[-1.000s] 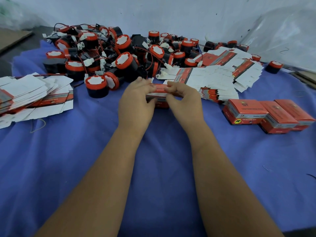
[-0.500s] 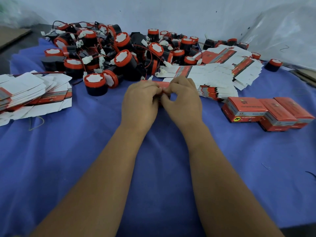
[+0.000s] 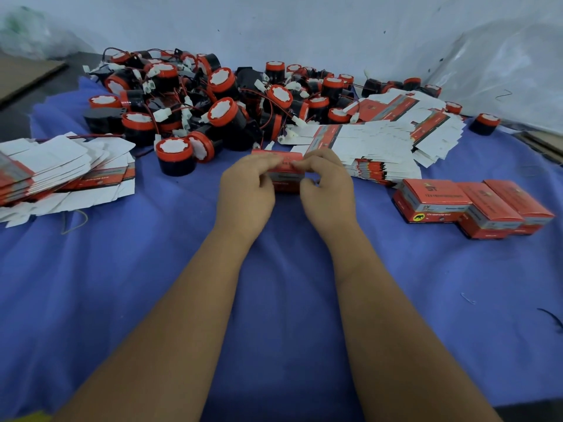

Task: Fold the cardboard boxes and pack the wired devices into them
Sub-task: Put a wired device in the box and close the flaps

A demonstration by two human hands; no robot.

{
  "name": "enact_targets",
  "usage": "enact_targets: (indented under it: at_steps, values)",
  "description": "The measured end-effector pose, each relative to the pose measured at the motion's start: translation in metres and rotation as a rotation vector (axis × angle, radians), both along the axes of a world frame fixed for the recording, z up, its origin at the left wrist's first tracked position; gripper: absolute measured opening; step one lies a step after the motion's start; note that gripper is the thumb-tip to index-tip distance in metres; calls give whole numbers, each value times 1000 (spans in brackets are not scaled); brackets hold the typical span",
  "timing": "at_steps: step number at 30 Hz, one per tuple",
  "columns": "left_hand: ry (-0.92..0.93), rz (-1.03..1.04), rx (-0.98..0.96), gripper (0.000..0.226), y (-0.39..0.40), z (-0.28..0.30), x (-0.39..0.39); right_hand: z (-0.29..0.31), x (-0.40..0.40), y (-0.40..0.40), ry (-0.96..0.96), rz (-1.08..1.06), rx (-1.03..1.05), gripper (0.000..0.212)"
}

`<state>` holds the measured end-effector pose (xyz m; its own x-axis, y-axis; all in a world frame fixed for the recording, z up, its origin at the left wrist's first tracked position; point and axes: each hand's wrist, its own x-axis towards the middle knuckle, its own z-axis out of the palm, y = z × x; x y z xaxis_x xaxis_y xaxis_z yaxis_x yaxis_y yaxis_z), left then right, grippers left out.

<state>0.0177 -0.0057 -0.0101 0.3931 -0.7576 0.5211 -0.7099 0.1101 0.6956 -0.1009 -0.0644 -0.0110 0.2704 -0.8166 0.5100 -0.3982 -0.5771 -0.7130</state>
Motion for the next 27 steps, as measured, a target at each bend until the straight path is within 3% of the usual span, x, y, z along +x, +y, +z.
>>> enact_targets:
  at_steps: [3,5,10,15,20,24,27]
  values:
    - [249,116,-49,51,0,-1,7,0,-1,-3,-91,-23,54,56]
    - [300,143,-61,53,0,-1,8,-1,-2,-3,-113,-20,62,68]
    - [76,-94,36,67,-4,-2,3,-1,1,-2,117,45,-72,65]
    - [-51,-78,175,66,-10,-3,9,7,8,-6,109,-9,111,55]
    - [-43,-53,163,62,-8,-1,9,14,16,-4,-66,-56,200,46]
    - [109,-67,51,39,-5,0,9,12,2,-10,-535,-66,478,41]
    - [288,12,-13,28,-6,1,17,11,-1,-11,-507,-79,552,44]
